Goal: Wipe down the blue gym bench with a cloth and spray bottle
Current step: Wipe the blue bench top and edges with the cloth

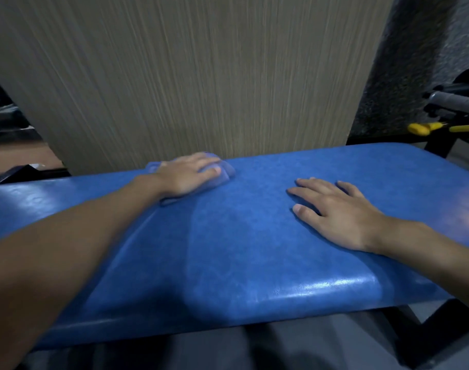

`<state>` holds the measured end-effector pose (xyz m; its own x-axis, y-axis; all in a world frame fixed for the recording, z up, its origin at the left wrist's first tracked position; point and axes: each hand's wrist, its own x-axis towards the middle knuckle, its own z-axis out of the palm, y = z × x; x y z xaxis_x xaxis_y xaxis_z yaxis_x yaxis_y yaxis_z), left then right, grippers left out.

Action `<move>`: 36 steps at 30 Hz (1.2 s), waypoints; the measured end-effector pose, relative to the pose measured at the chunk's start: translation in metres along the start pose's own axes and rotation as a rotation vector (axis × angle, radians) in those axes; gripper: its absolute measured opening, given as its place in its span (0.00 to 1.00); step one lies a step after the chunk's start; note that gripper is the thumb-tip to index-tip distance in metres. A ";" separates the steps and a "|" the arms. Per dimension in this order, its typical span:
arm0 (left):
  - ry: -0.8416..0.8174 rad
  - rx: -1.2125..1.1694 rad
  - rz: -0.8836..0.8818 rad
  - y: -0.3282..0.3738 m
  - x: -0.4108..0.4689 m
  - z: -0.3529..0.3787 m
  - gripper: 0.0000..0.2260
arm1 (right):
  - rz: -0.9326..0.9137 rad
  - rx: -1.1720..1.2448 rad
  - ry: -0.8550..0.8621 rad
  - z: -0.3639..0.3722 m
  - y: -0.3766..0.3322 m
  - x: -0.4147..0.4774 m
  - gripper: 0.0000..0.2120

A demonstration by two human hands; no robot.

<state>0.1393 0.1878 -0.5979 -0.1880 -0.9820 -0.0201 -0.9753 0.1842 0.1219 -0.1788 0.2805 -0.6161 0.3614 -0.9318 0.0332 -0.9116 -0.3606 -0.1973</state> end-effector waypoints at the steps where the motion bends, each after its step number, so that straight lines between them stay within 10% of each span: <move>1: 0.002 -0.006 -0.074 -0.008 0.007 -0.001 0.32 | 0.001 -0.001 0.003 -0.001 -0.001 0.000 0.26; 16: -0.113 0.132 0.478 0.115 -0.157 0.017 0.29 | 0.004 0.106 0.140 -0.010 -0.007 0.004 0.19; 30: -0.033 0.008 -0.087 -0.036 -0.006 -0.005 0.29 | -0.035 -0.035 -0.027 0.003 -0.021 -0.002 0.27; 36: -0.045 0.067 0.014 0.012 -0.056 0.005 0.31 | -0.036 -0.026 -0.035 0.002 -0.023 -0.003 0.26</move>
<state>0.1371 0.2454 -0.6006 -0.2050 -0.9767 -0.0634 -0.9779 0.2016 0.0562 -0.1581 0.2914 -0.6132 0.4006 -0.9163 0.0056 -0.9024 -0.3955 -0.1712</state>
